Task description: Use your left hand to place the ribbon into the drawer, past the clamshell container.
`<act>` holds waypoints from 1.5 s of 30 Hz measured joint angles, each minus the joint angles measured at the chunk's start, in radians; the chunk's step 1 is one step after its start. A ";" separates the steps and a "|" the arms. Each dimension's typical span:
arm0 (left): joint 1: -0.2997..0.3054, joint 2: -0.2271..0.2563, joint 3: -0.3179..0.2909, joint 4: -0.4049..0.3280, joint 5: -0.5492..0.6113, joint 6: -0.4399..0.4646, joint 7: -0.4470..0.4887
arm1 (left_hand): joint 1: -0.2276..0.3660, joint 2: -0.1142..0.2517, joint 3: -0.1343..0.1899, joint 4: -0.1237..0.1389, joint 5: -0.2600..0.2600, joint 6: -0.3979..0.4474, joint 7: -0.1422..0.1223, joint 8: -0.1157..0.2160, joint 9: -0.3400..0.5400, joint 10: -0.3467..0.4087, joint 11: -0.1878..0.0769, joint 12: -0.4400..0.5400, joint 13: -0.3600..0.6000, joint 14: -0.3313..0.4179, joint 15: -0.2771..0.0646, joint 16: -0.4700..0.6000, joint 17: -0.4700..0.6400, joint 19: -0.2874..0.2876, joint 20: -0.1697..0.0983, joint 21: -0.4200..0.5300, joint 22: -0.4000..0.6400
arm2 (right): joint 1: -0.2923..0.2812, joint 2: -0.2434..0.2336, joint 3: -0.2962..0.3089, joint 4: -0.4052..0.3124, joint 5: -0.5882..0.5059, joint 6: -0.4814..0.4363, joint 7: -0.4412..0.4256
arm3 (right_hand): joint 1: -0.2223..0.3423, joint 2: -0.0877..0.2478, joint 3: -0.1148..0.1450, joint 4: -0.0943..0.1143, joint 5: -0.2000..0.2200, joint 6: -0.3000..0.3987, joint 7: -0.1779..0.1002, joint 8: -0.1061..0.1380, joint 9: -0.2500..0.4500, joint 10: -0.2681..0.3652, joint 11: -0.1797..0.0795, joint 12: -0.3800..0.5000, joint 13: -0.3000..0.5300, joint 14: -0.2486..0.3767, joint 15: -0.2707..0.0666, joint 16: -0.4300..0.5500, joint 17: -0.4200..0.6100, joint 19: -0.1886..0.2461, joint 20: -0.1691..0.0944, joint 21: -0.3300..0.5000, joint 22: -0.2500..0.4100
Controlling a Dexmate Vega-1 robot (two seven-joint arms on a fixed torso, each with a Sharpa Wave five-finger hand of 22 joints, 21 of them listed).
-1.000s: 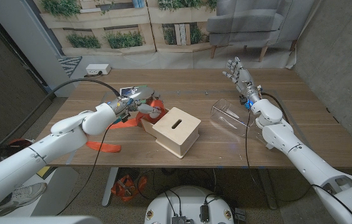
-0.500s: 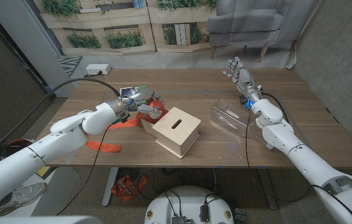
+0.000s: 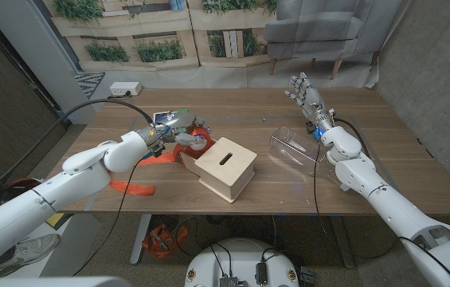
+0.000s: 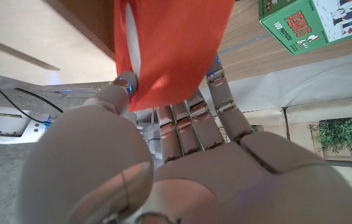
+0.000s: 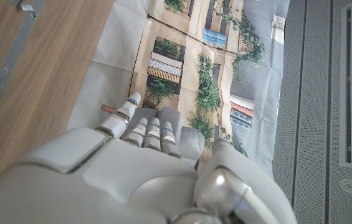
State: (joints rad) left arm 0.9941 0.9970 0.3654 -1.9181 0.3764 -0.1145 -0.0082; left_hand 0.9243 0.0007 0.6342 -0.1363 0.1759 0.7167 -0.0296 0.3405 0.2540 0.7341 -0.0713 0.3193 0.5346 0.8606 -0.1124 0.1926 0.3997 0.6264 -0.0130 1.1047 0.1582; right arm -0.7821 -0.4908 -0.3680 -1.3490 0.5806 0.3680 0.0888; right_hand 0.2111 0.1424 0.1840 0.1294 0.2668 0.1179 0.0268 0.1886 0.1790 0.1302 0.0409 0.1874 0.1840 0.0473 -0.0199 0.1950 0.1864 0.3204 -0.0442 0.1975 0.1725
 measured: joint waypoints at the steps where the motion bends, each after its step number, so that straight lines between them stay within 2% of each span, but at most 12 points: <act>1: 0.000 0.000 0.000 0.000 0.001 0.004 -0.001 | -0.004 -0.004 -0.003 -0.003 0.000 -0.008 -0.001 -0.006 -0.002 -0.004 0.004 -0.006 -0.004 -0.013 0.003 -0.001 -0.003 -0.010 0.006 -0.007 0.000 | 0.000 0.000 0.000 -0.001 0.000 0.000 0.000 | 0.000 0.000 0.003 0.003 0.000 0.000 0.000 0.000 0.000 0.000 0.000 0.000 0.000 0.000 0.000 0.000 0.000 0.000 0.000 0.000 0.000; 5: 0.010 0.005 -0.009 -0.016 0.003 0.013 -0.003 | -0.006 -0.006 -0.026 -0.013 0.000 -0.040 -0.019 -0.037 -0.014 -0.046 0.010 -0.042 -0.024 -0.106 0.025 -0.003 -0.019 -0.055 0.029 -0.049 0.003 | 0.000 0.000 -0.001 -0.003 -0.001 0.000 0.000 | 0.000 0.000 0.003 0.003 0.000 0.000 0.000 0.000 0.000 0.000 0.000 0.000 0.000 0.000 0.000 0.000 0.000 0.000 0.000 0.000 0.000; 8: 0.014 0.008 -0.013 -0.024 0.004 0.022 -0.006 | -0.006 -0.006 -0.046 -0.015 0.000 -0.063 -0.021 -0.061 -0.021 -0.083 0.018 -0.068 -0.037 -0.163 0.041 -0.003 -0.028 -0.095 0.054 -0.080 0.003 | -0.001 0.000 -0.001 -0.005 -0.002 0.000 -0.001 | 0.000 0.000 0.003 0.003 0.000 0.000 0.000 0.000 0.000 0.000 0.000 0.000 0.000 0.000 0.000 0.000 0.000 0.000 0.000 0.000 0.000; 15: 0.028 0.014 -0.024 -0.040 0.007 0.035 -0.008 | -0.010 -0.002 -0.080 -0.010 0.000 -0.106 -0.038 -0.096 -0.031 -0.132 0.026 -0.099 -0.057 -0.248 0.053 -0.003 -0.043 -0.170 0.099 -0.135 0.003 | -0.002 0.000 -0.002 -0.010 -0.003 0.000 -0.002 | 0.000 0.000 0.005 0.000 0.000 0.000 0.000 0.000 0.000 0.000 0.000 0.000 0.000 0.000 0.000 0.000 0.000 0.000 0.000 0.000 0.000; 18: 0.032 0.016 -0.029 -0.044 0.007 0.036 -0.008 | -0.014 0.002 -0.090 -0.007 0.000 -0.121 -0.040 -0.111 -0.031 -0.142 0.025 -0.105 -0.062 -0.265 0.053 -0.003 -0.047 -0.183 0.112 -0.148 0.003 | -0.003 0.000 -0.002 -0.011 -0.003 0.000 -0.003 | 0.000 0.000 0.007 -0.001 0.000 0.000 0.000 0.000 0.000 0.000 0.000 0.000 0.000 0.000 0.000 0.000 0.000 0.000 0.000 0.000 0.000; 20: 0.037 0.017 -0.034 -0.049 0.007 0.039 -0.005 | -0.017 0.005 -0.097 -0.005 0.000 -0.127 -0.042 -0.111 -0.036 -0.149 0.026 -0.108 -0.066 -0.277 0.057 -0.003 -0.049 -0.200 0.116 -0.157 0.003 | -0.003 -0.001 -0.002 -0.011 -0.004 0.000 -0.004 | 0.000 0.000 0.007 -0.001 0.000 0.000 0.000 0.000 0.000 0.000 0.000 0.000 0.000 0.000 0.000 0.000 0.000 0.000 0.000 0.000 0.000; 27: 0.052 0.023 -0.052 -0.055 0.001 0.041 0.006 | -0.025 0.005 -0.126 -0.003 0.000 -0.187 -0.055 -0.142 -0.040 -0.178 0.027 -0.116 -0.078 -0.347 0.063 -0.011 -0.067 -0.256 0.141 -0.200 0.003 | -0.005 -0.002 -0.003 -0.017 -0.004 0.000 -0.007 | 0.000 0.000 0.007 -0.001 0.000 0.000 0.000 0.000 0.000 0.000 0.000 0.000 0.000 0.000 0.000 0.000 0.000 0.000 0.000 0.000 0.000; 38: 0.073 0.031 -0.077 -0.060 -0.007 0.035 0.025 | -0.042 0.032 -0.164 0.006 0.000 -0.295 -0.068 -0.165 -0.054 -0.305 0.035 -0.139 -0.106 -0.453 0.067 -0.011 -0.101 -0.333 0.168 -0.270 0.003 | -0.010 -0.005 -0.002 -0.025 -0.004 0.000 -0.010 | 0.000 0.000 0.007 -0.001 0.000 0.000 0.000 0.000 0.000 0.000 0.000 0.000 0.000 0.000 0.000 0.000 0.000 0.000 0.000 0.000 0.000; 42: 0.080 0.031 -0.084 -0.061 -0.008 0.033 0.033 | -0.055 0.048 -0.191 0.011 0.000 -0.347 -0.079 -0.169 -0.059 -0.362 0.039 -0.139 -0.123 -0.504 0.084 -0.011 -0.118 -0.379 0.188 -0.306 0.007 | -0.013 -0.006 -0.002 -0.028 -0.004 0.000 -0.012 | 0.000 0.000 0.007 -0.001 0.000 0.000 0.000 0.000 0.000 0.000 0.000 0.000 0.000 0.000 0.000 0.000 0.000 0.000 0.000 0.000 0.000; 45: 0.087 0.032 -0.091 -0.063 -0.008 0.032 0.038 | -0.088 0.046 -0.214 0.023 0.003 -0.378 -0.081 -0.169 -0.063 -0.396 0.040 -0.139 -0.137 -0.541 0.093 -0.011 -0.134 -0.417 0.206 -0.337 0.007 | -0.015 -0.008 -0.001 -0.031 -0.004 -0.001 -0.015 | 0.000 0.000 0.007 -0.001 0.000 0.000 0.000 0.000 0.000 0.000 0.000 0.000 0.000 0.000 0.000 0.000 0.000 0.000 0.000 0.000 0.000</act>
State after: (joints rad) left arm 1.0814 1.0287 0.2742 -1.9807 0.3681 -0.0827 0.0296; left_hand 0.8364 0.0469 0.4201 -0.1133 0.1791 0.3386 -0.1102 0.1716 0.1909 0.3384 -0.0310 0.1807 0.3978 0.3193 -0.0191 0.1819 0.2659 0.2091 0.1934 0.7681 0.1656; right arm -0.7973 -0.4986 -0.3685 -1.3803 0.5762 0.3672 0.0740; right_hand 0.2111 0.1424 0.1908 0.1281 0.2668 0.1179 0.0268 0.1886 0.1789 0.1301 0.0409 0.1874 0.1840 0.0473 -0.0199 0.1950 0.1864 0.3204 -0.0442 0.1975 0.1725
